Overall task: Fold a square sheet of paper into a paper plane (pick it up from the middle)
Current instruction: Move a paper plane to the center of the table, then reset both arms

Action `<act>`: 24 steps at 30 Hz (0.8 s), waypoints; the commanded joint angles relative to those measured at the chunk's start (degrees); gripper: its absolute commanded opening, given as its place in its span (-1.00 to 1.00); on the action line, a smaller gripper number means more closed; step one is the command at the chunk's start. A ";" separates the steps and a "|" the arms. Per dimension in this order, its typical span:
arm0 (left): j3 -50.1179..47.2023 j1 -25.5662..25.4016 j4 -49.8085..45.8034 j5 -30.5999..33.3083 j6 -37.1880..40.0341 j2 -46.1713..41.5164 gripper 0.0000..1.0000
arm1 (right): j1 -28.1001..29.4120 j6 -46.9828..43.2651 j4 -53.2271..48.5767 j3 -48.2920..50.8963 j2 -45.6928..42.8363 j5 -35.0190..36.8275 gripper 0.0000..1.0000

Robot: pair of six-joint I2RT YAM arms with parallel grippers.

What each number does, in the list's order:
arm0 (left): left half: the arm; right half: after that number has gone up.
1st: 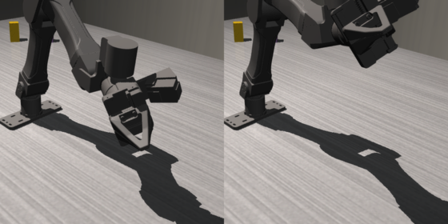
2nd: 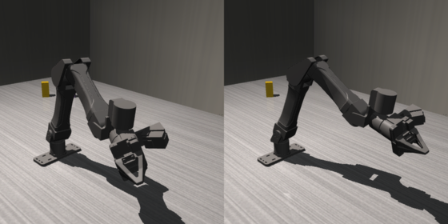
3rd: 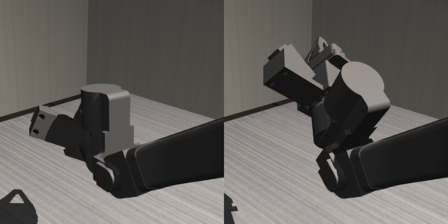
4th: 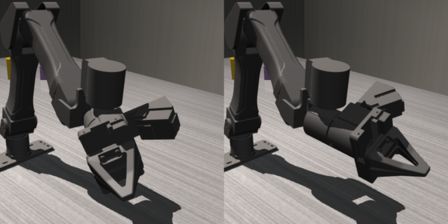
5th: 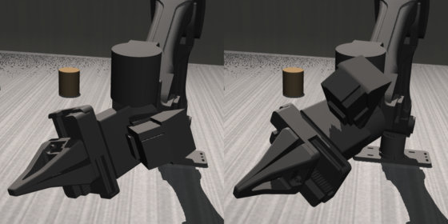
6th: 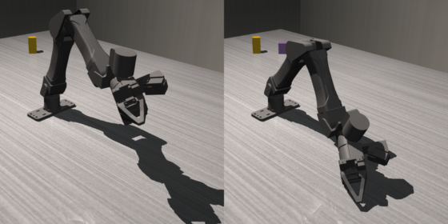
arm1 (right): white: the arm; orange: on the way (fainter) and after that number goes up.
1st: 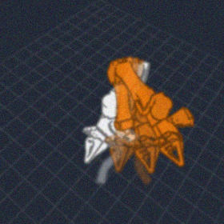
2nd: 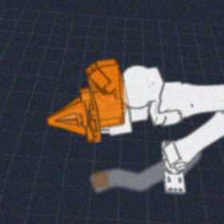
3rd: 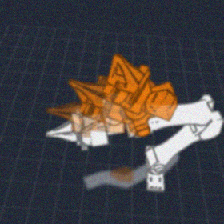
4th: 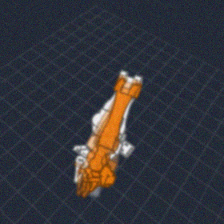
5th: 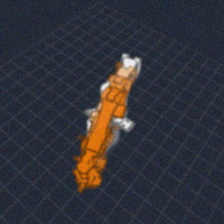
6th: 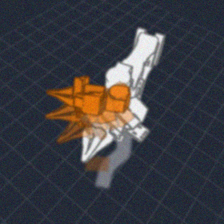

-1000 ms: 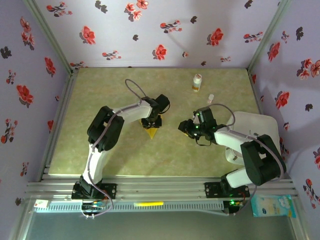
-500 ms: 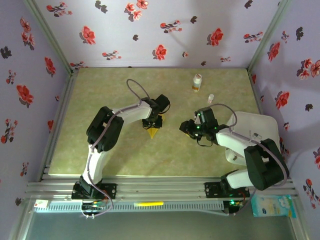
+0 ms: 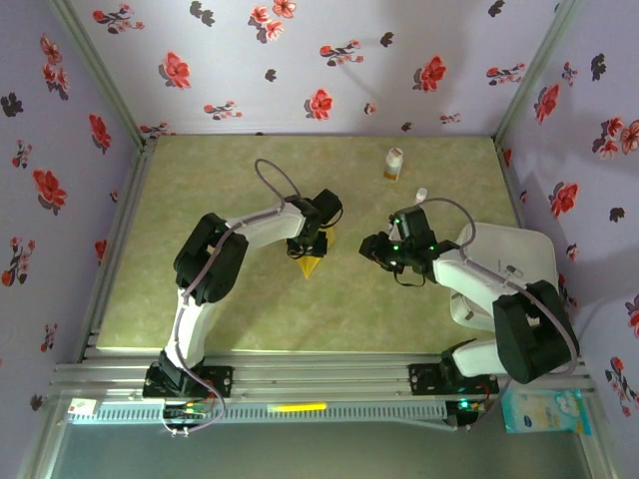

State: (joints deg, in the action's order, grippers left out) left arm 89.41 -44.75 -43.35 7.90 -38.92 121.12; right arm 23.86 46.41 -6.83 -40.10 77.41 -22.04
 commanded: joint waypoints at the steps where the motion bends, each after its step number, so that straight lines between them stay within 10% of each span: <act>1: 0.48 -0.53 -2.26 -0.44 -1.26 -4.24 -0.16 | -0.65 -4.00 -4.95 -2.86 -2.89 3.60 -0.29; 12: -6.47 -0.57 2.13 3.60 -0.05 -17.91 -0.04 | -1.97 -10.88 -15.66 -4.97 -14.55 21.54 -0.15; 24: -28.59 9.65 19.17 15.13 11.78 -41.50 0.34 | -6.24 -32.24 -0.25 3.37 -20.46 58.06 0.81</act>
State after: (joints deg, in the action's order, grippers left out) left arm 64.25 -38.57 -30.06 17.98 -32.21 82.85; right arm 19.84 21.08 -14.70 -40.12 54.81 25.47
